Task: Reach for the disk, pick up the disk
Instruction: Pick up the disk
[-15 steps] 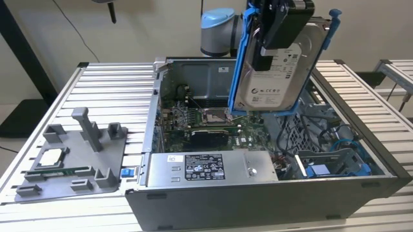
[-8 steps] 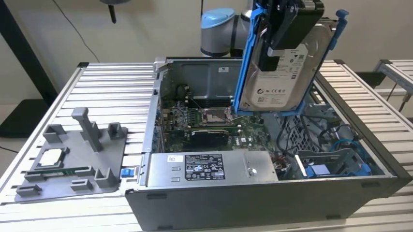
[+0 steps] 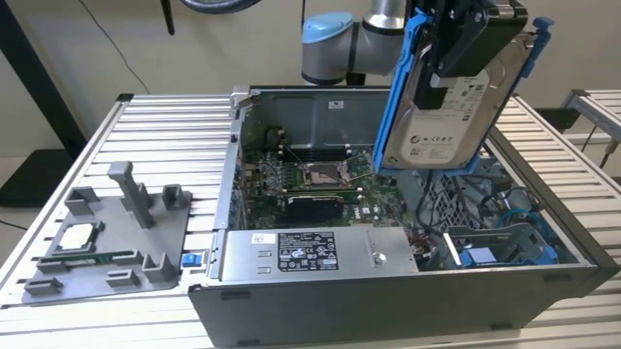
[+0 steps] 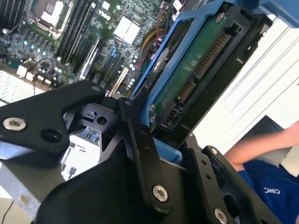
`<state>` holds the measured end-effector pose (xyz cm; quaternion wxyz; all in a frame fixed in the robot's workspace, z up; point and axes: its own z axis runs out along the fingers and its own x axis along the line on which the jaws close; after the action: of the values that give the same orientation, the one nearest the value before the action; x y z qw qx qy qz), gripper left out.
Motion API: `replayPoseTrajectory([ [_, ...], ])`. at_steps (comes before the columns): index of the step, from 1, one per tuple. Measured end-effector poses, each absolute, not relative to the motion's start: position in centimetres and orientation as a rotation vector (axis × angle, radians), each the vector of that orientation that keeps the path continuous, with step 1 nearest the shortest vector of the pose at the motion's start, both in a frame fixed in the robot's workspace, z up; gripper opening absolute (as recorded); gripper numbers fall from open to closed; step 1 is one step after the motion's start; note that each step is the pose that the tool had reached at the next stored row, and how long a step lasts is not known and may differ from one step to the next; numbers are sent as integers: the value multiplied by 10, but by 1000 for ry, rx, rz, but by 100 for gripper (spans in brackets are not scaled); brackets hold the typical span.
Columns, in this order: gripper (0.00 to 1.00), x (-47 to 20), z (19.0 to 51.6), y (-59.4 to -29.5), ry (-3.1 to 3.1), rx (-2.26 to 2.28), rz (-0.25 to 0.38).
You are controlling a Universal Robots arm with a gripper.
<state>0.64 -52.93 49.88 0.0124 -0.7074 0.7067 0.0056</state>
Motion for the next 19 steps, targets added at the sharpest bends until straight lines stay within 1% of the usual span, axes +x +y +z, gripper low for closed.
replayPoseTrajectory([
  [19, 0, 35, 497, -534, 2203, -2205, 17],
])
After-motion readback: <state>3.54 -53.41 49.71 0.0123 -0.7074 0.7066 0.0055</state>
